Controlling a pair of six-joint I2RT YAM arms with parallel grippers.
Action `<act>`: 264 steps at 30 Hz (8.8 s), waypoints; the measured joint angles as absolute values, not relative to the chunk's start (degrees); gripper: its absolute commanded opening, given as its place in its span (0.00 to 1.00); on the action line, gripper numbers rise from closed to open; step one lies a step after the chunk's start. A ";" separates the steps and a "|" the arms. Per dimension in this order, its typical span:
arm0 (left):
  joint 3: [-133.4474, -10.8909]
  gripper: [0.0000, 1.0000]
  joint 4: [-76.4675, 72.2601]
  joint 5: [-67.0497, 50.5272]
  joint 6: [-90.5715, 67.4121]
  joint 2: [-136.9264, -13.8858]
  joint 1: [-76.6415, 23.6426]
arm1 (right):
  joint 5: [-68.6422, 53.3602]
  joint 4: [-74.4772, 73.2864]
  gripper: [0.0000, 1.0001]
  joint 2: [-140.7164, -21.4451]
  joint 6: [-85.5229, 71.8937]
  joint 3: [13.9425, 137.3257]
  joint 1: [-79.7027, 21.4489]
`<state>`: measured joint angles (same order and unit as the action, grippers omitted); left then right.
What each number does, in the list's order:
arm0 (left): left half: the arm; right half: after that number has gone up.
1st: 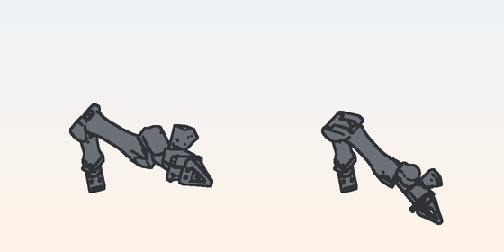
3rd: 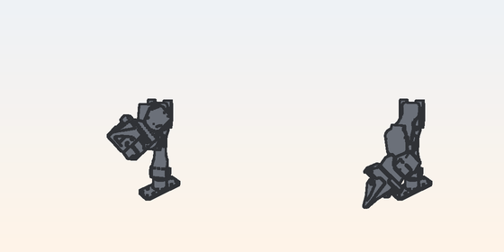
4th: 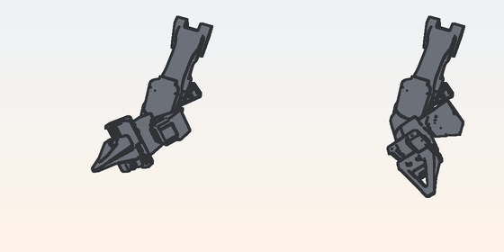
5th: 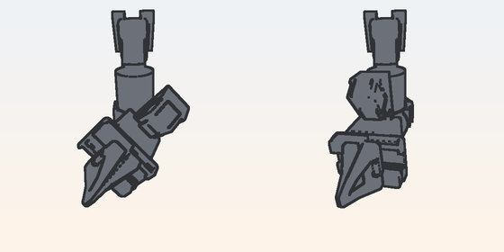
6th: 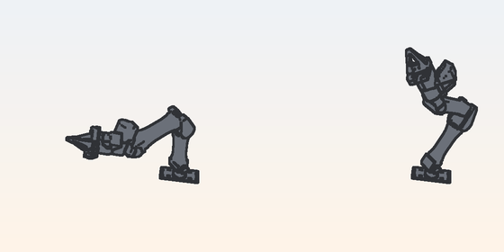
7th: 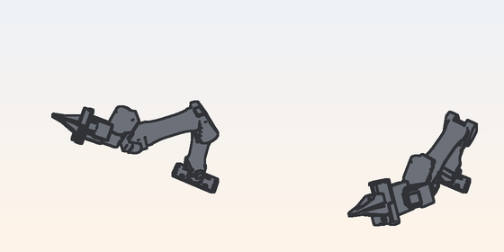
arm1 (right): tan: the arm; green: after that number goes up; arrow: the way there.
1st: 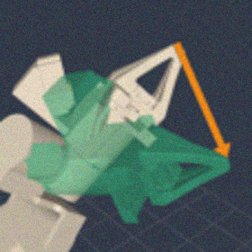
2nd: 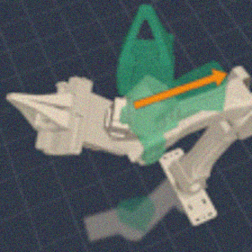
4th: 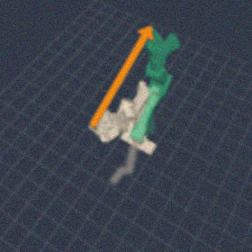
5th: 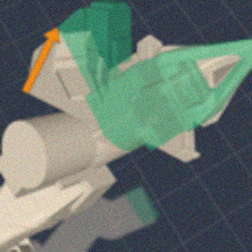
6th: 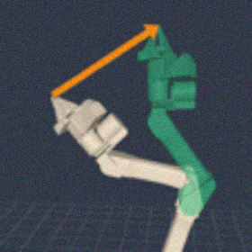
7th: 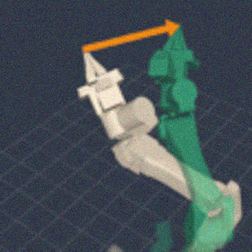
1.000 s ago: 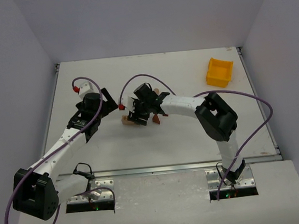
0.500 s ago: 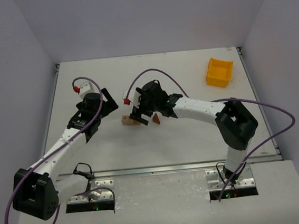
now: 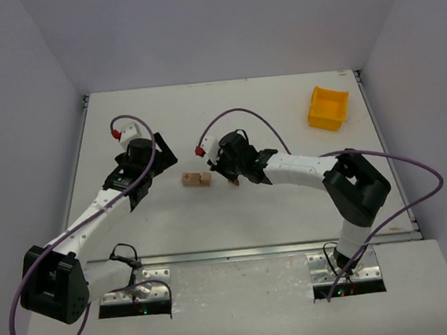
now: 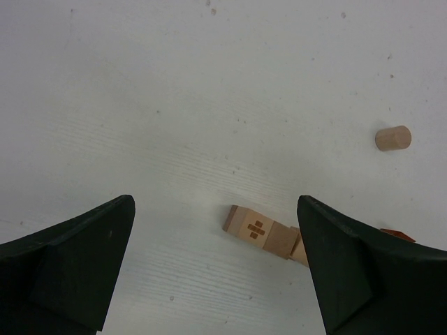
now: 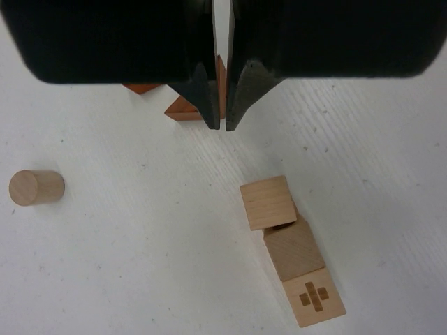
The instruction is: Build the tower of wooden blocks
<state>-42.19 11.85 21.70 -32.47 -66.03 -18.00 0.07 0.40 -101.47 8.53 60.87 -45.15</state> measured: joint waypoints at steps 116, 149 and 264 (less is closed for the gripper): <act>-42.30 1.00 13.54 22.68 -33.45 -66.34 -18.00 | -5.13 -3.03 0.14 -114.02 3.79 69.34 -46.10; -42.30 1.00 13.50 21.85 -33.45 -65.93 -18.00 | 0.52 -3.08 0.13 -113.85 4.80 68.95 -46.76; -39.40 1.00 14.69 -0.43 -31.61 -53.99 -18.46 | -7.24 9.60 0.00 -91.13 -15.87 44.19 -40.40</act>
